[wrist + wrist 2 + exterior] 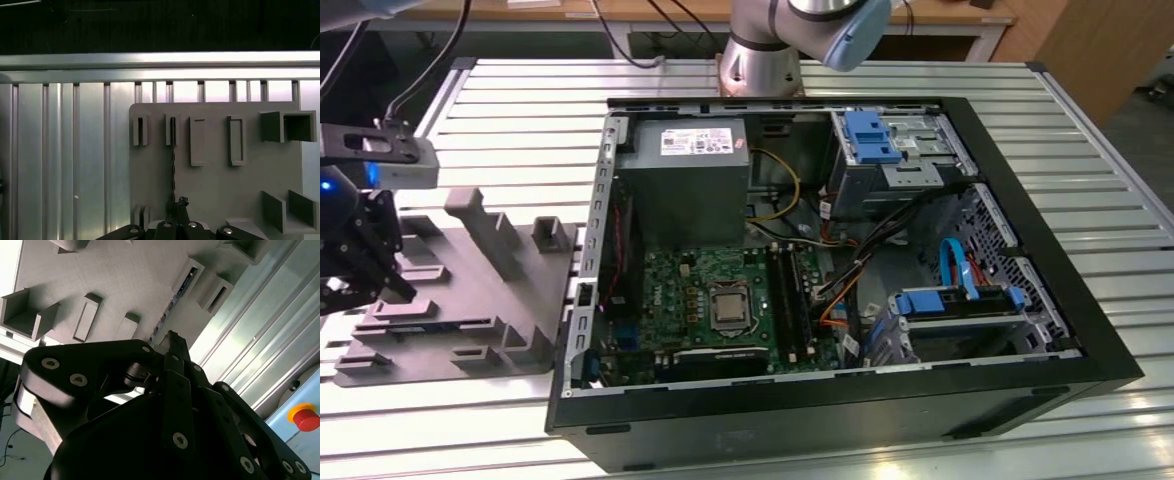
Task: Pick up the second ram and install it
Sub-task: 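Pick up the second ram and move it above second insertion slot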
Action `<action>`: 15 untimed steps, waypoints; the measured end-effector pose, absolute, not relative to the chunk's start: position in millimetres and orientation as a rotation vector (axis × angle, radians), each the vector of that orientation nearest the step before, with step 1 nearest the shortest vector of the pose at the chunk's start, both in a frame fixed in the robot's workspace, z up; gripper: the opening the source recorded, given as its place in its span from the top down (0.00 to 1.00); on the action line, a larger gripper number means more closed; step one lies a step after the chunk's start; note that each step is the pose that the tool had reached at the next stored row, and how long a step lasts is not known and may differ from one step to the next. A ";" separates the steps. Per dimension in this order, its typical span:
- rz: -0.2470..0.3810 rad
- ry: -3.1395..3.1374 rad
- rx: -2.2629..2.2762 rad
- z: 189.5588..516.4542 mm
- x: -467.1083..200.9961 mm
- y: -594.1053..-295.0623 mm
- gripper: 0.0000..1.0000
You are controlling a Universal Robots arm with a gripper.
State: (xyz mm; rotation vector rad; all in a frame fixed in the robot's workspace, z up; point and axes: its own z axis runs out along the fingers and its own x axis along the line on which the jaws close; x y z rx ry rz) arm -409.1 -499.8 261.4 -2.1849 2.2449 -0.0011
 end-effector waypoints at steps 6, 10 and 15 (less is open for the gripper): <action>-0.006 2.242 -2.183 252.5 -411.1 -500.3 0.89; -0.010 2.239 -2.182 247.5 -412.6 -500.4 0.89; -0.015 2.235 -2.181 241.3 -416.0 -500.3 0.89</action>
